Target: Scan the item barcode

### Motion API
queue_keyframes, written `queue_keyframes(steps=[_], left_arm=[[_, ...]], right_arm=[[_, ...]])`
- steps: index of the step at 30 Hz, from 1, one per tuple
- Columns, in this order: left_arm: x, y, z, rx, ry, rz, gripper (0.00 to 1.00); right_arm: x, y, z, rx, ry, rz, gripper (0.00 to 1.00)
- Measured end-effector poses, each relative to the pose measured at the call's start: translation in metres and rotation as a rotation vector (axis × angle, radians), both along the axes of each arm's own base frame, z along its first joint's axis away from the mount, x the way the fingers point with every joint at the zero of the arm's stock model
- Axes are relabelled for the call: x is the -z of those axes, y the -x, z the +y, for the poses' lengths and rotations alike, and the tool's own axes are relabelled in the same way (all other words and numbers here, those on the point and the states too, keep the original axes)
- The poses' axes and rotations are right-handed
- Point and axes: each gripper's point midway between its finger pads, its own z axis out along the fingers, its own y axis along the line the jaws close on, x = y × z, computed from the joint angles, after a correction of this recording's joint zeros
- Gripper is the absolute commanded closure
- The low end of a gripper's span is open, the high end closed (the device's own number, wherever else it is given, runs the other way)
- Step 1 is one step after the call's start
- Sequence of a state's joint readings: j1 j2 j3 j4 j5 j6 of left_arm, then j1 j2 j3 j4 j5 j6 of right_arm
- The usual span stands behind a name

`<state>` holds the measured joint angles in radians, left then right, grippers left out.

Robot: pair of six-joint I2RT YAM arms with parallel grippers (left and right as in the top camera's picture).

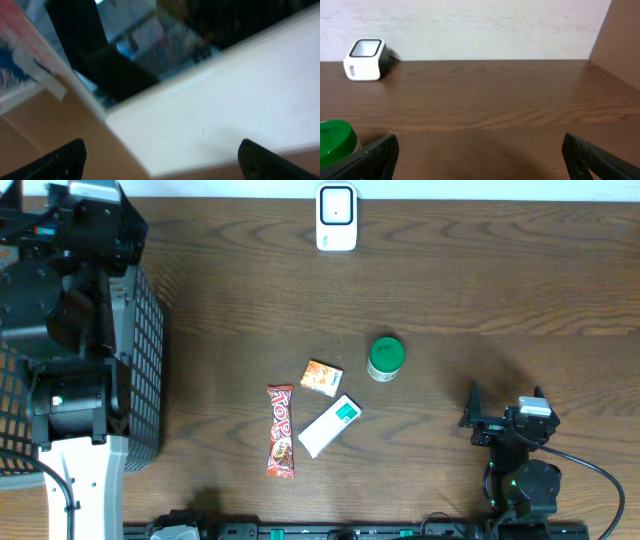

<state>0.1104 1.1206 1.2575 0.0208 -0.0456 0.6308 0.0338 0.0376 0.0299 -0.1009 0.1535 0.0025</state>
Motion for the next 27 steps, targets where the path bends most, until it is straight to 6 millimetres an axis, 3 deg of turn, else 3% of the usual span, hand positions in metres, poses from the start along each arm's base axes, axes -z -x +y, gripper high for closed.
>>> queue_keyframes(steps=[6, 9, 17, 27], left_arm=[[0.038, 0.011, 0.008, -0.054, -0.056, 0.185, 0.04], [0.039, 0.027, 0.006, -0.053, -0.021, 0.201, 0.04], [-0.016, 0.102, -0.031, 0.125, 0.157, -0.005, 0.04], [-0.058, 0.185, -0.052, 0.229, 0.246, -0.204, 0.04]], right_arm=[[0.0, 0.0, 0.0, 0.0, 0.0, 0.0, 0.01], [0.0, 0.0, 0.0, 0.0, 0.0, 0.0, 0.01], [0.0, 0.0, 0.0, 0.0, 0.0, 0.0, 0.01], [0.0, 0.0, 0.0, 0.0, 0.0, -0.001, 0.01]])
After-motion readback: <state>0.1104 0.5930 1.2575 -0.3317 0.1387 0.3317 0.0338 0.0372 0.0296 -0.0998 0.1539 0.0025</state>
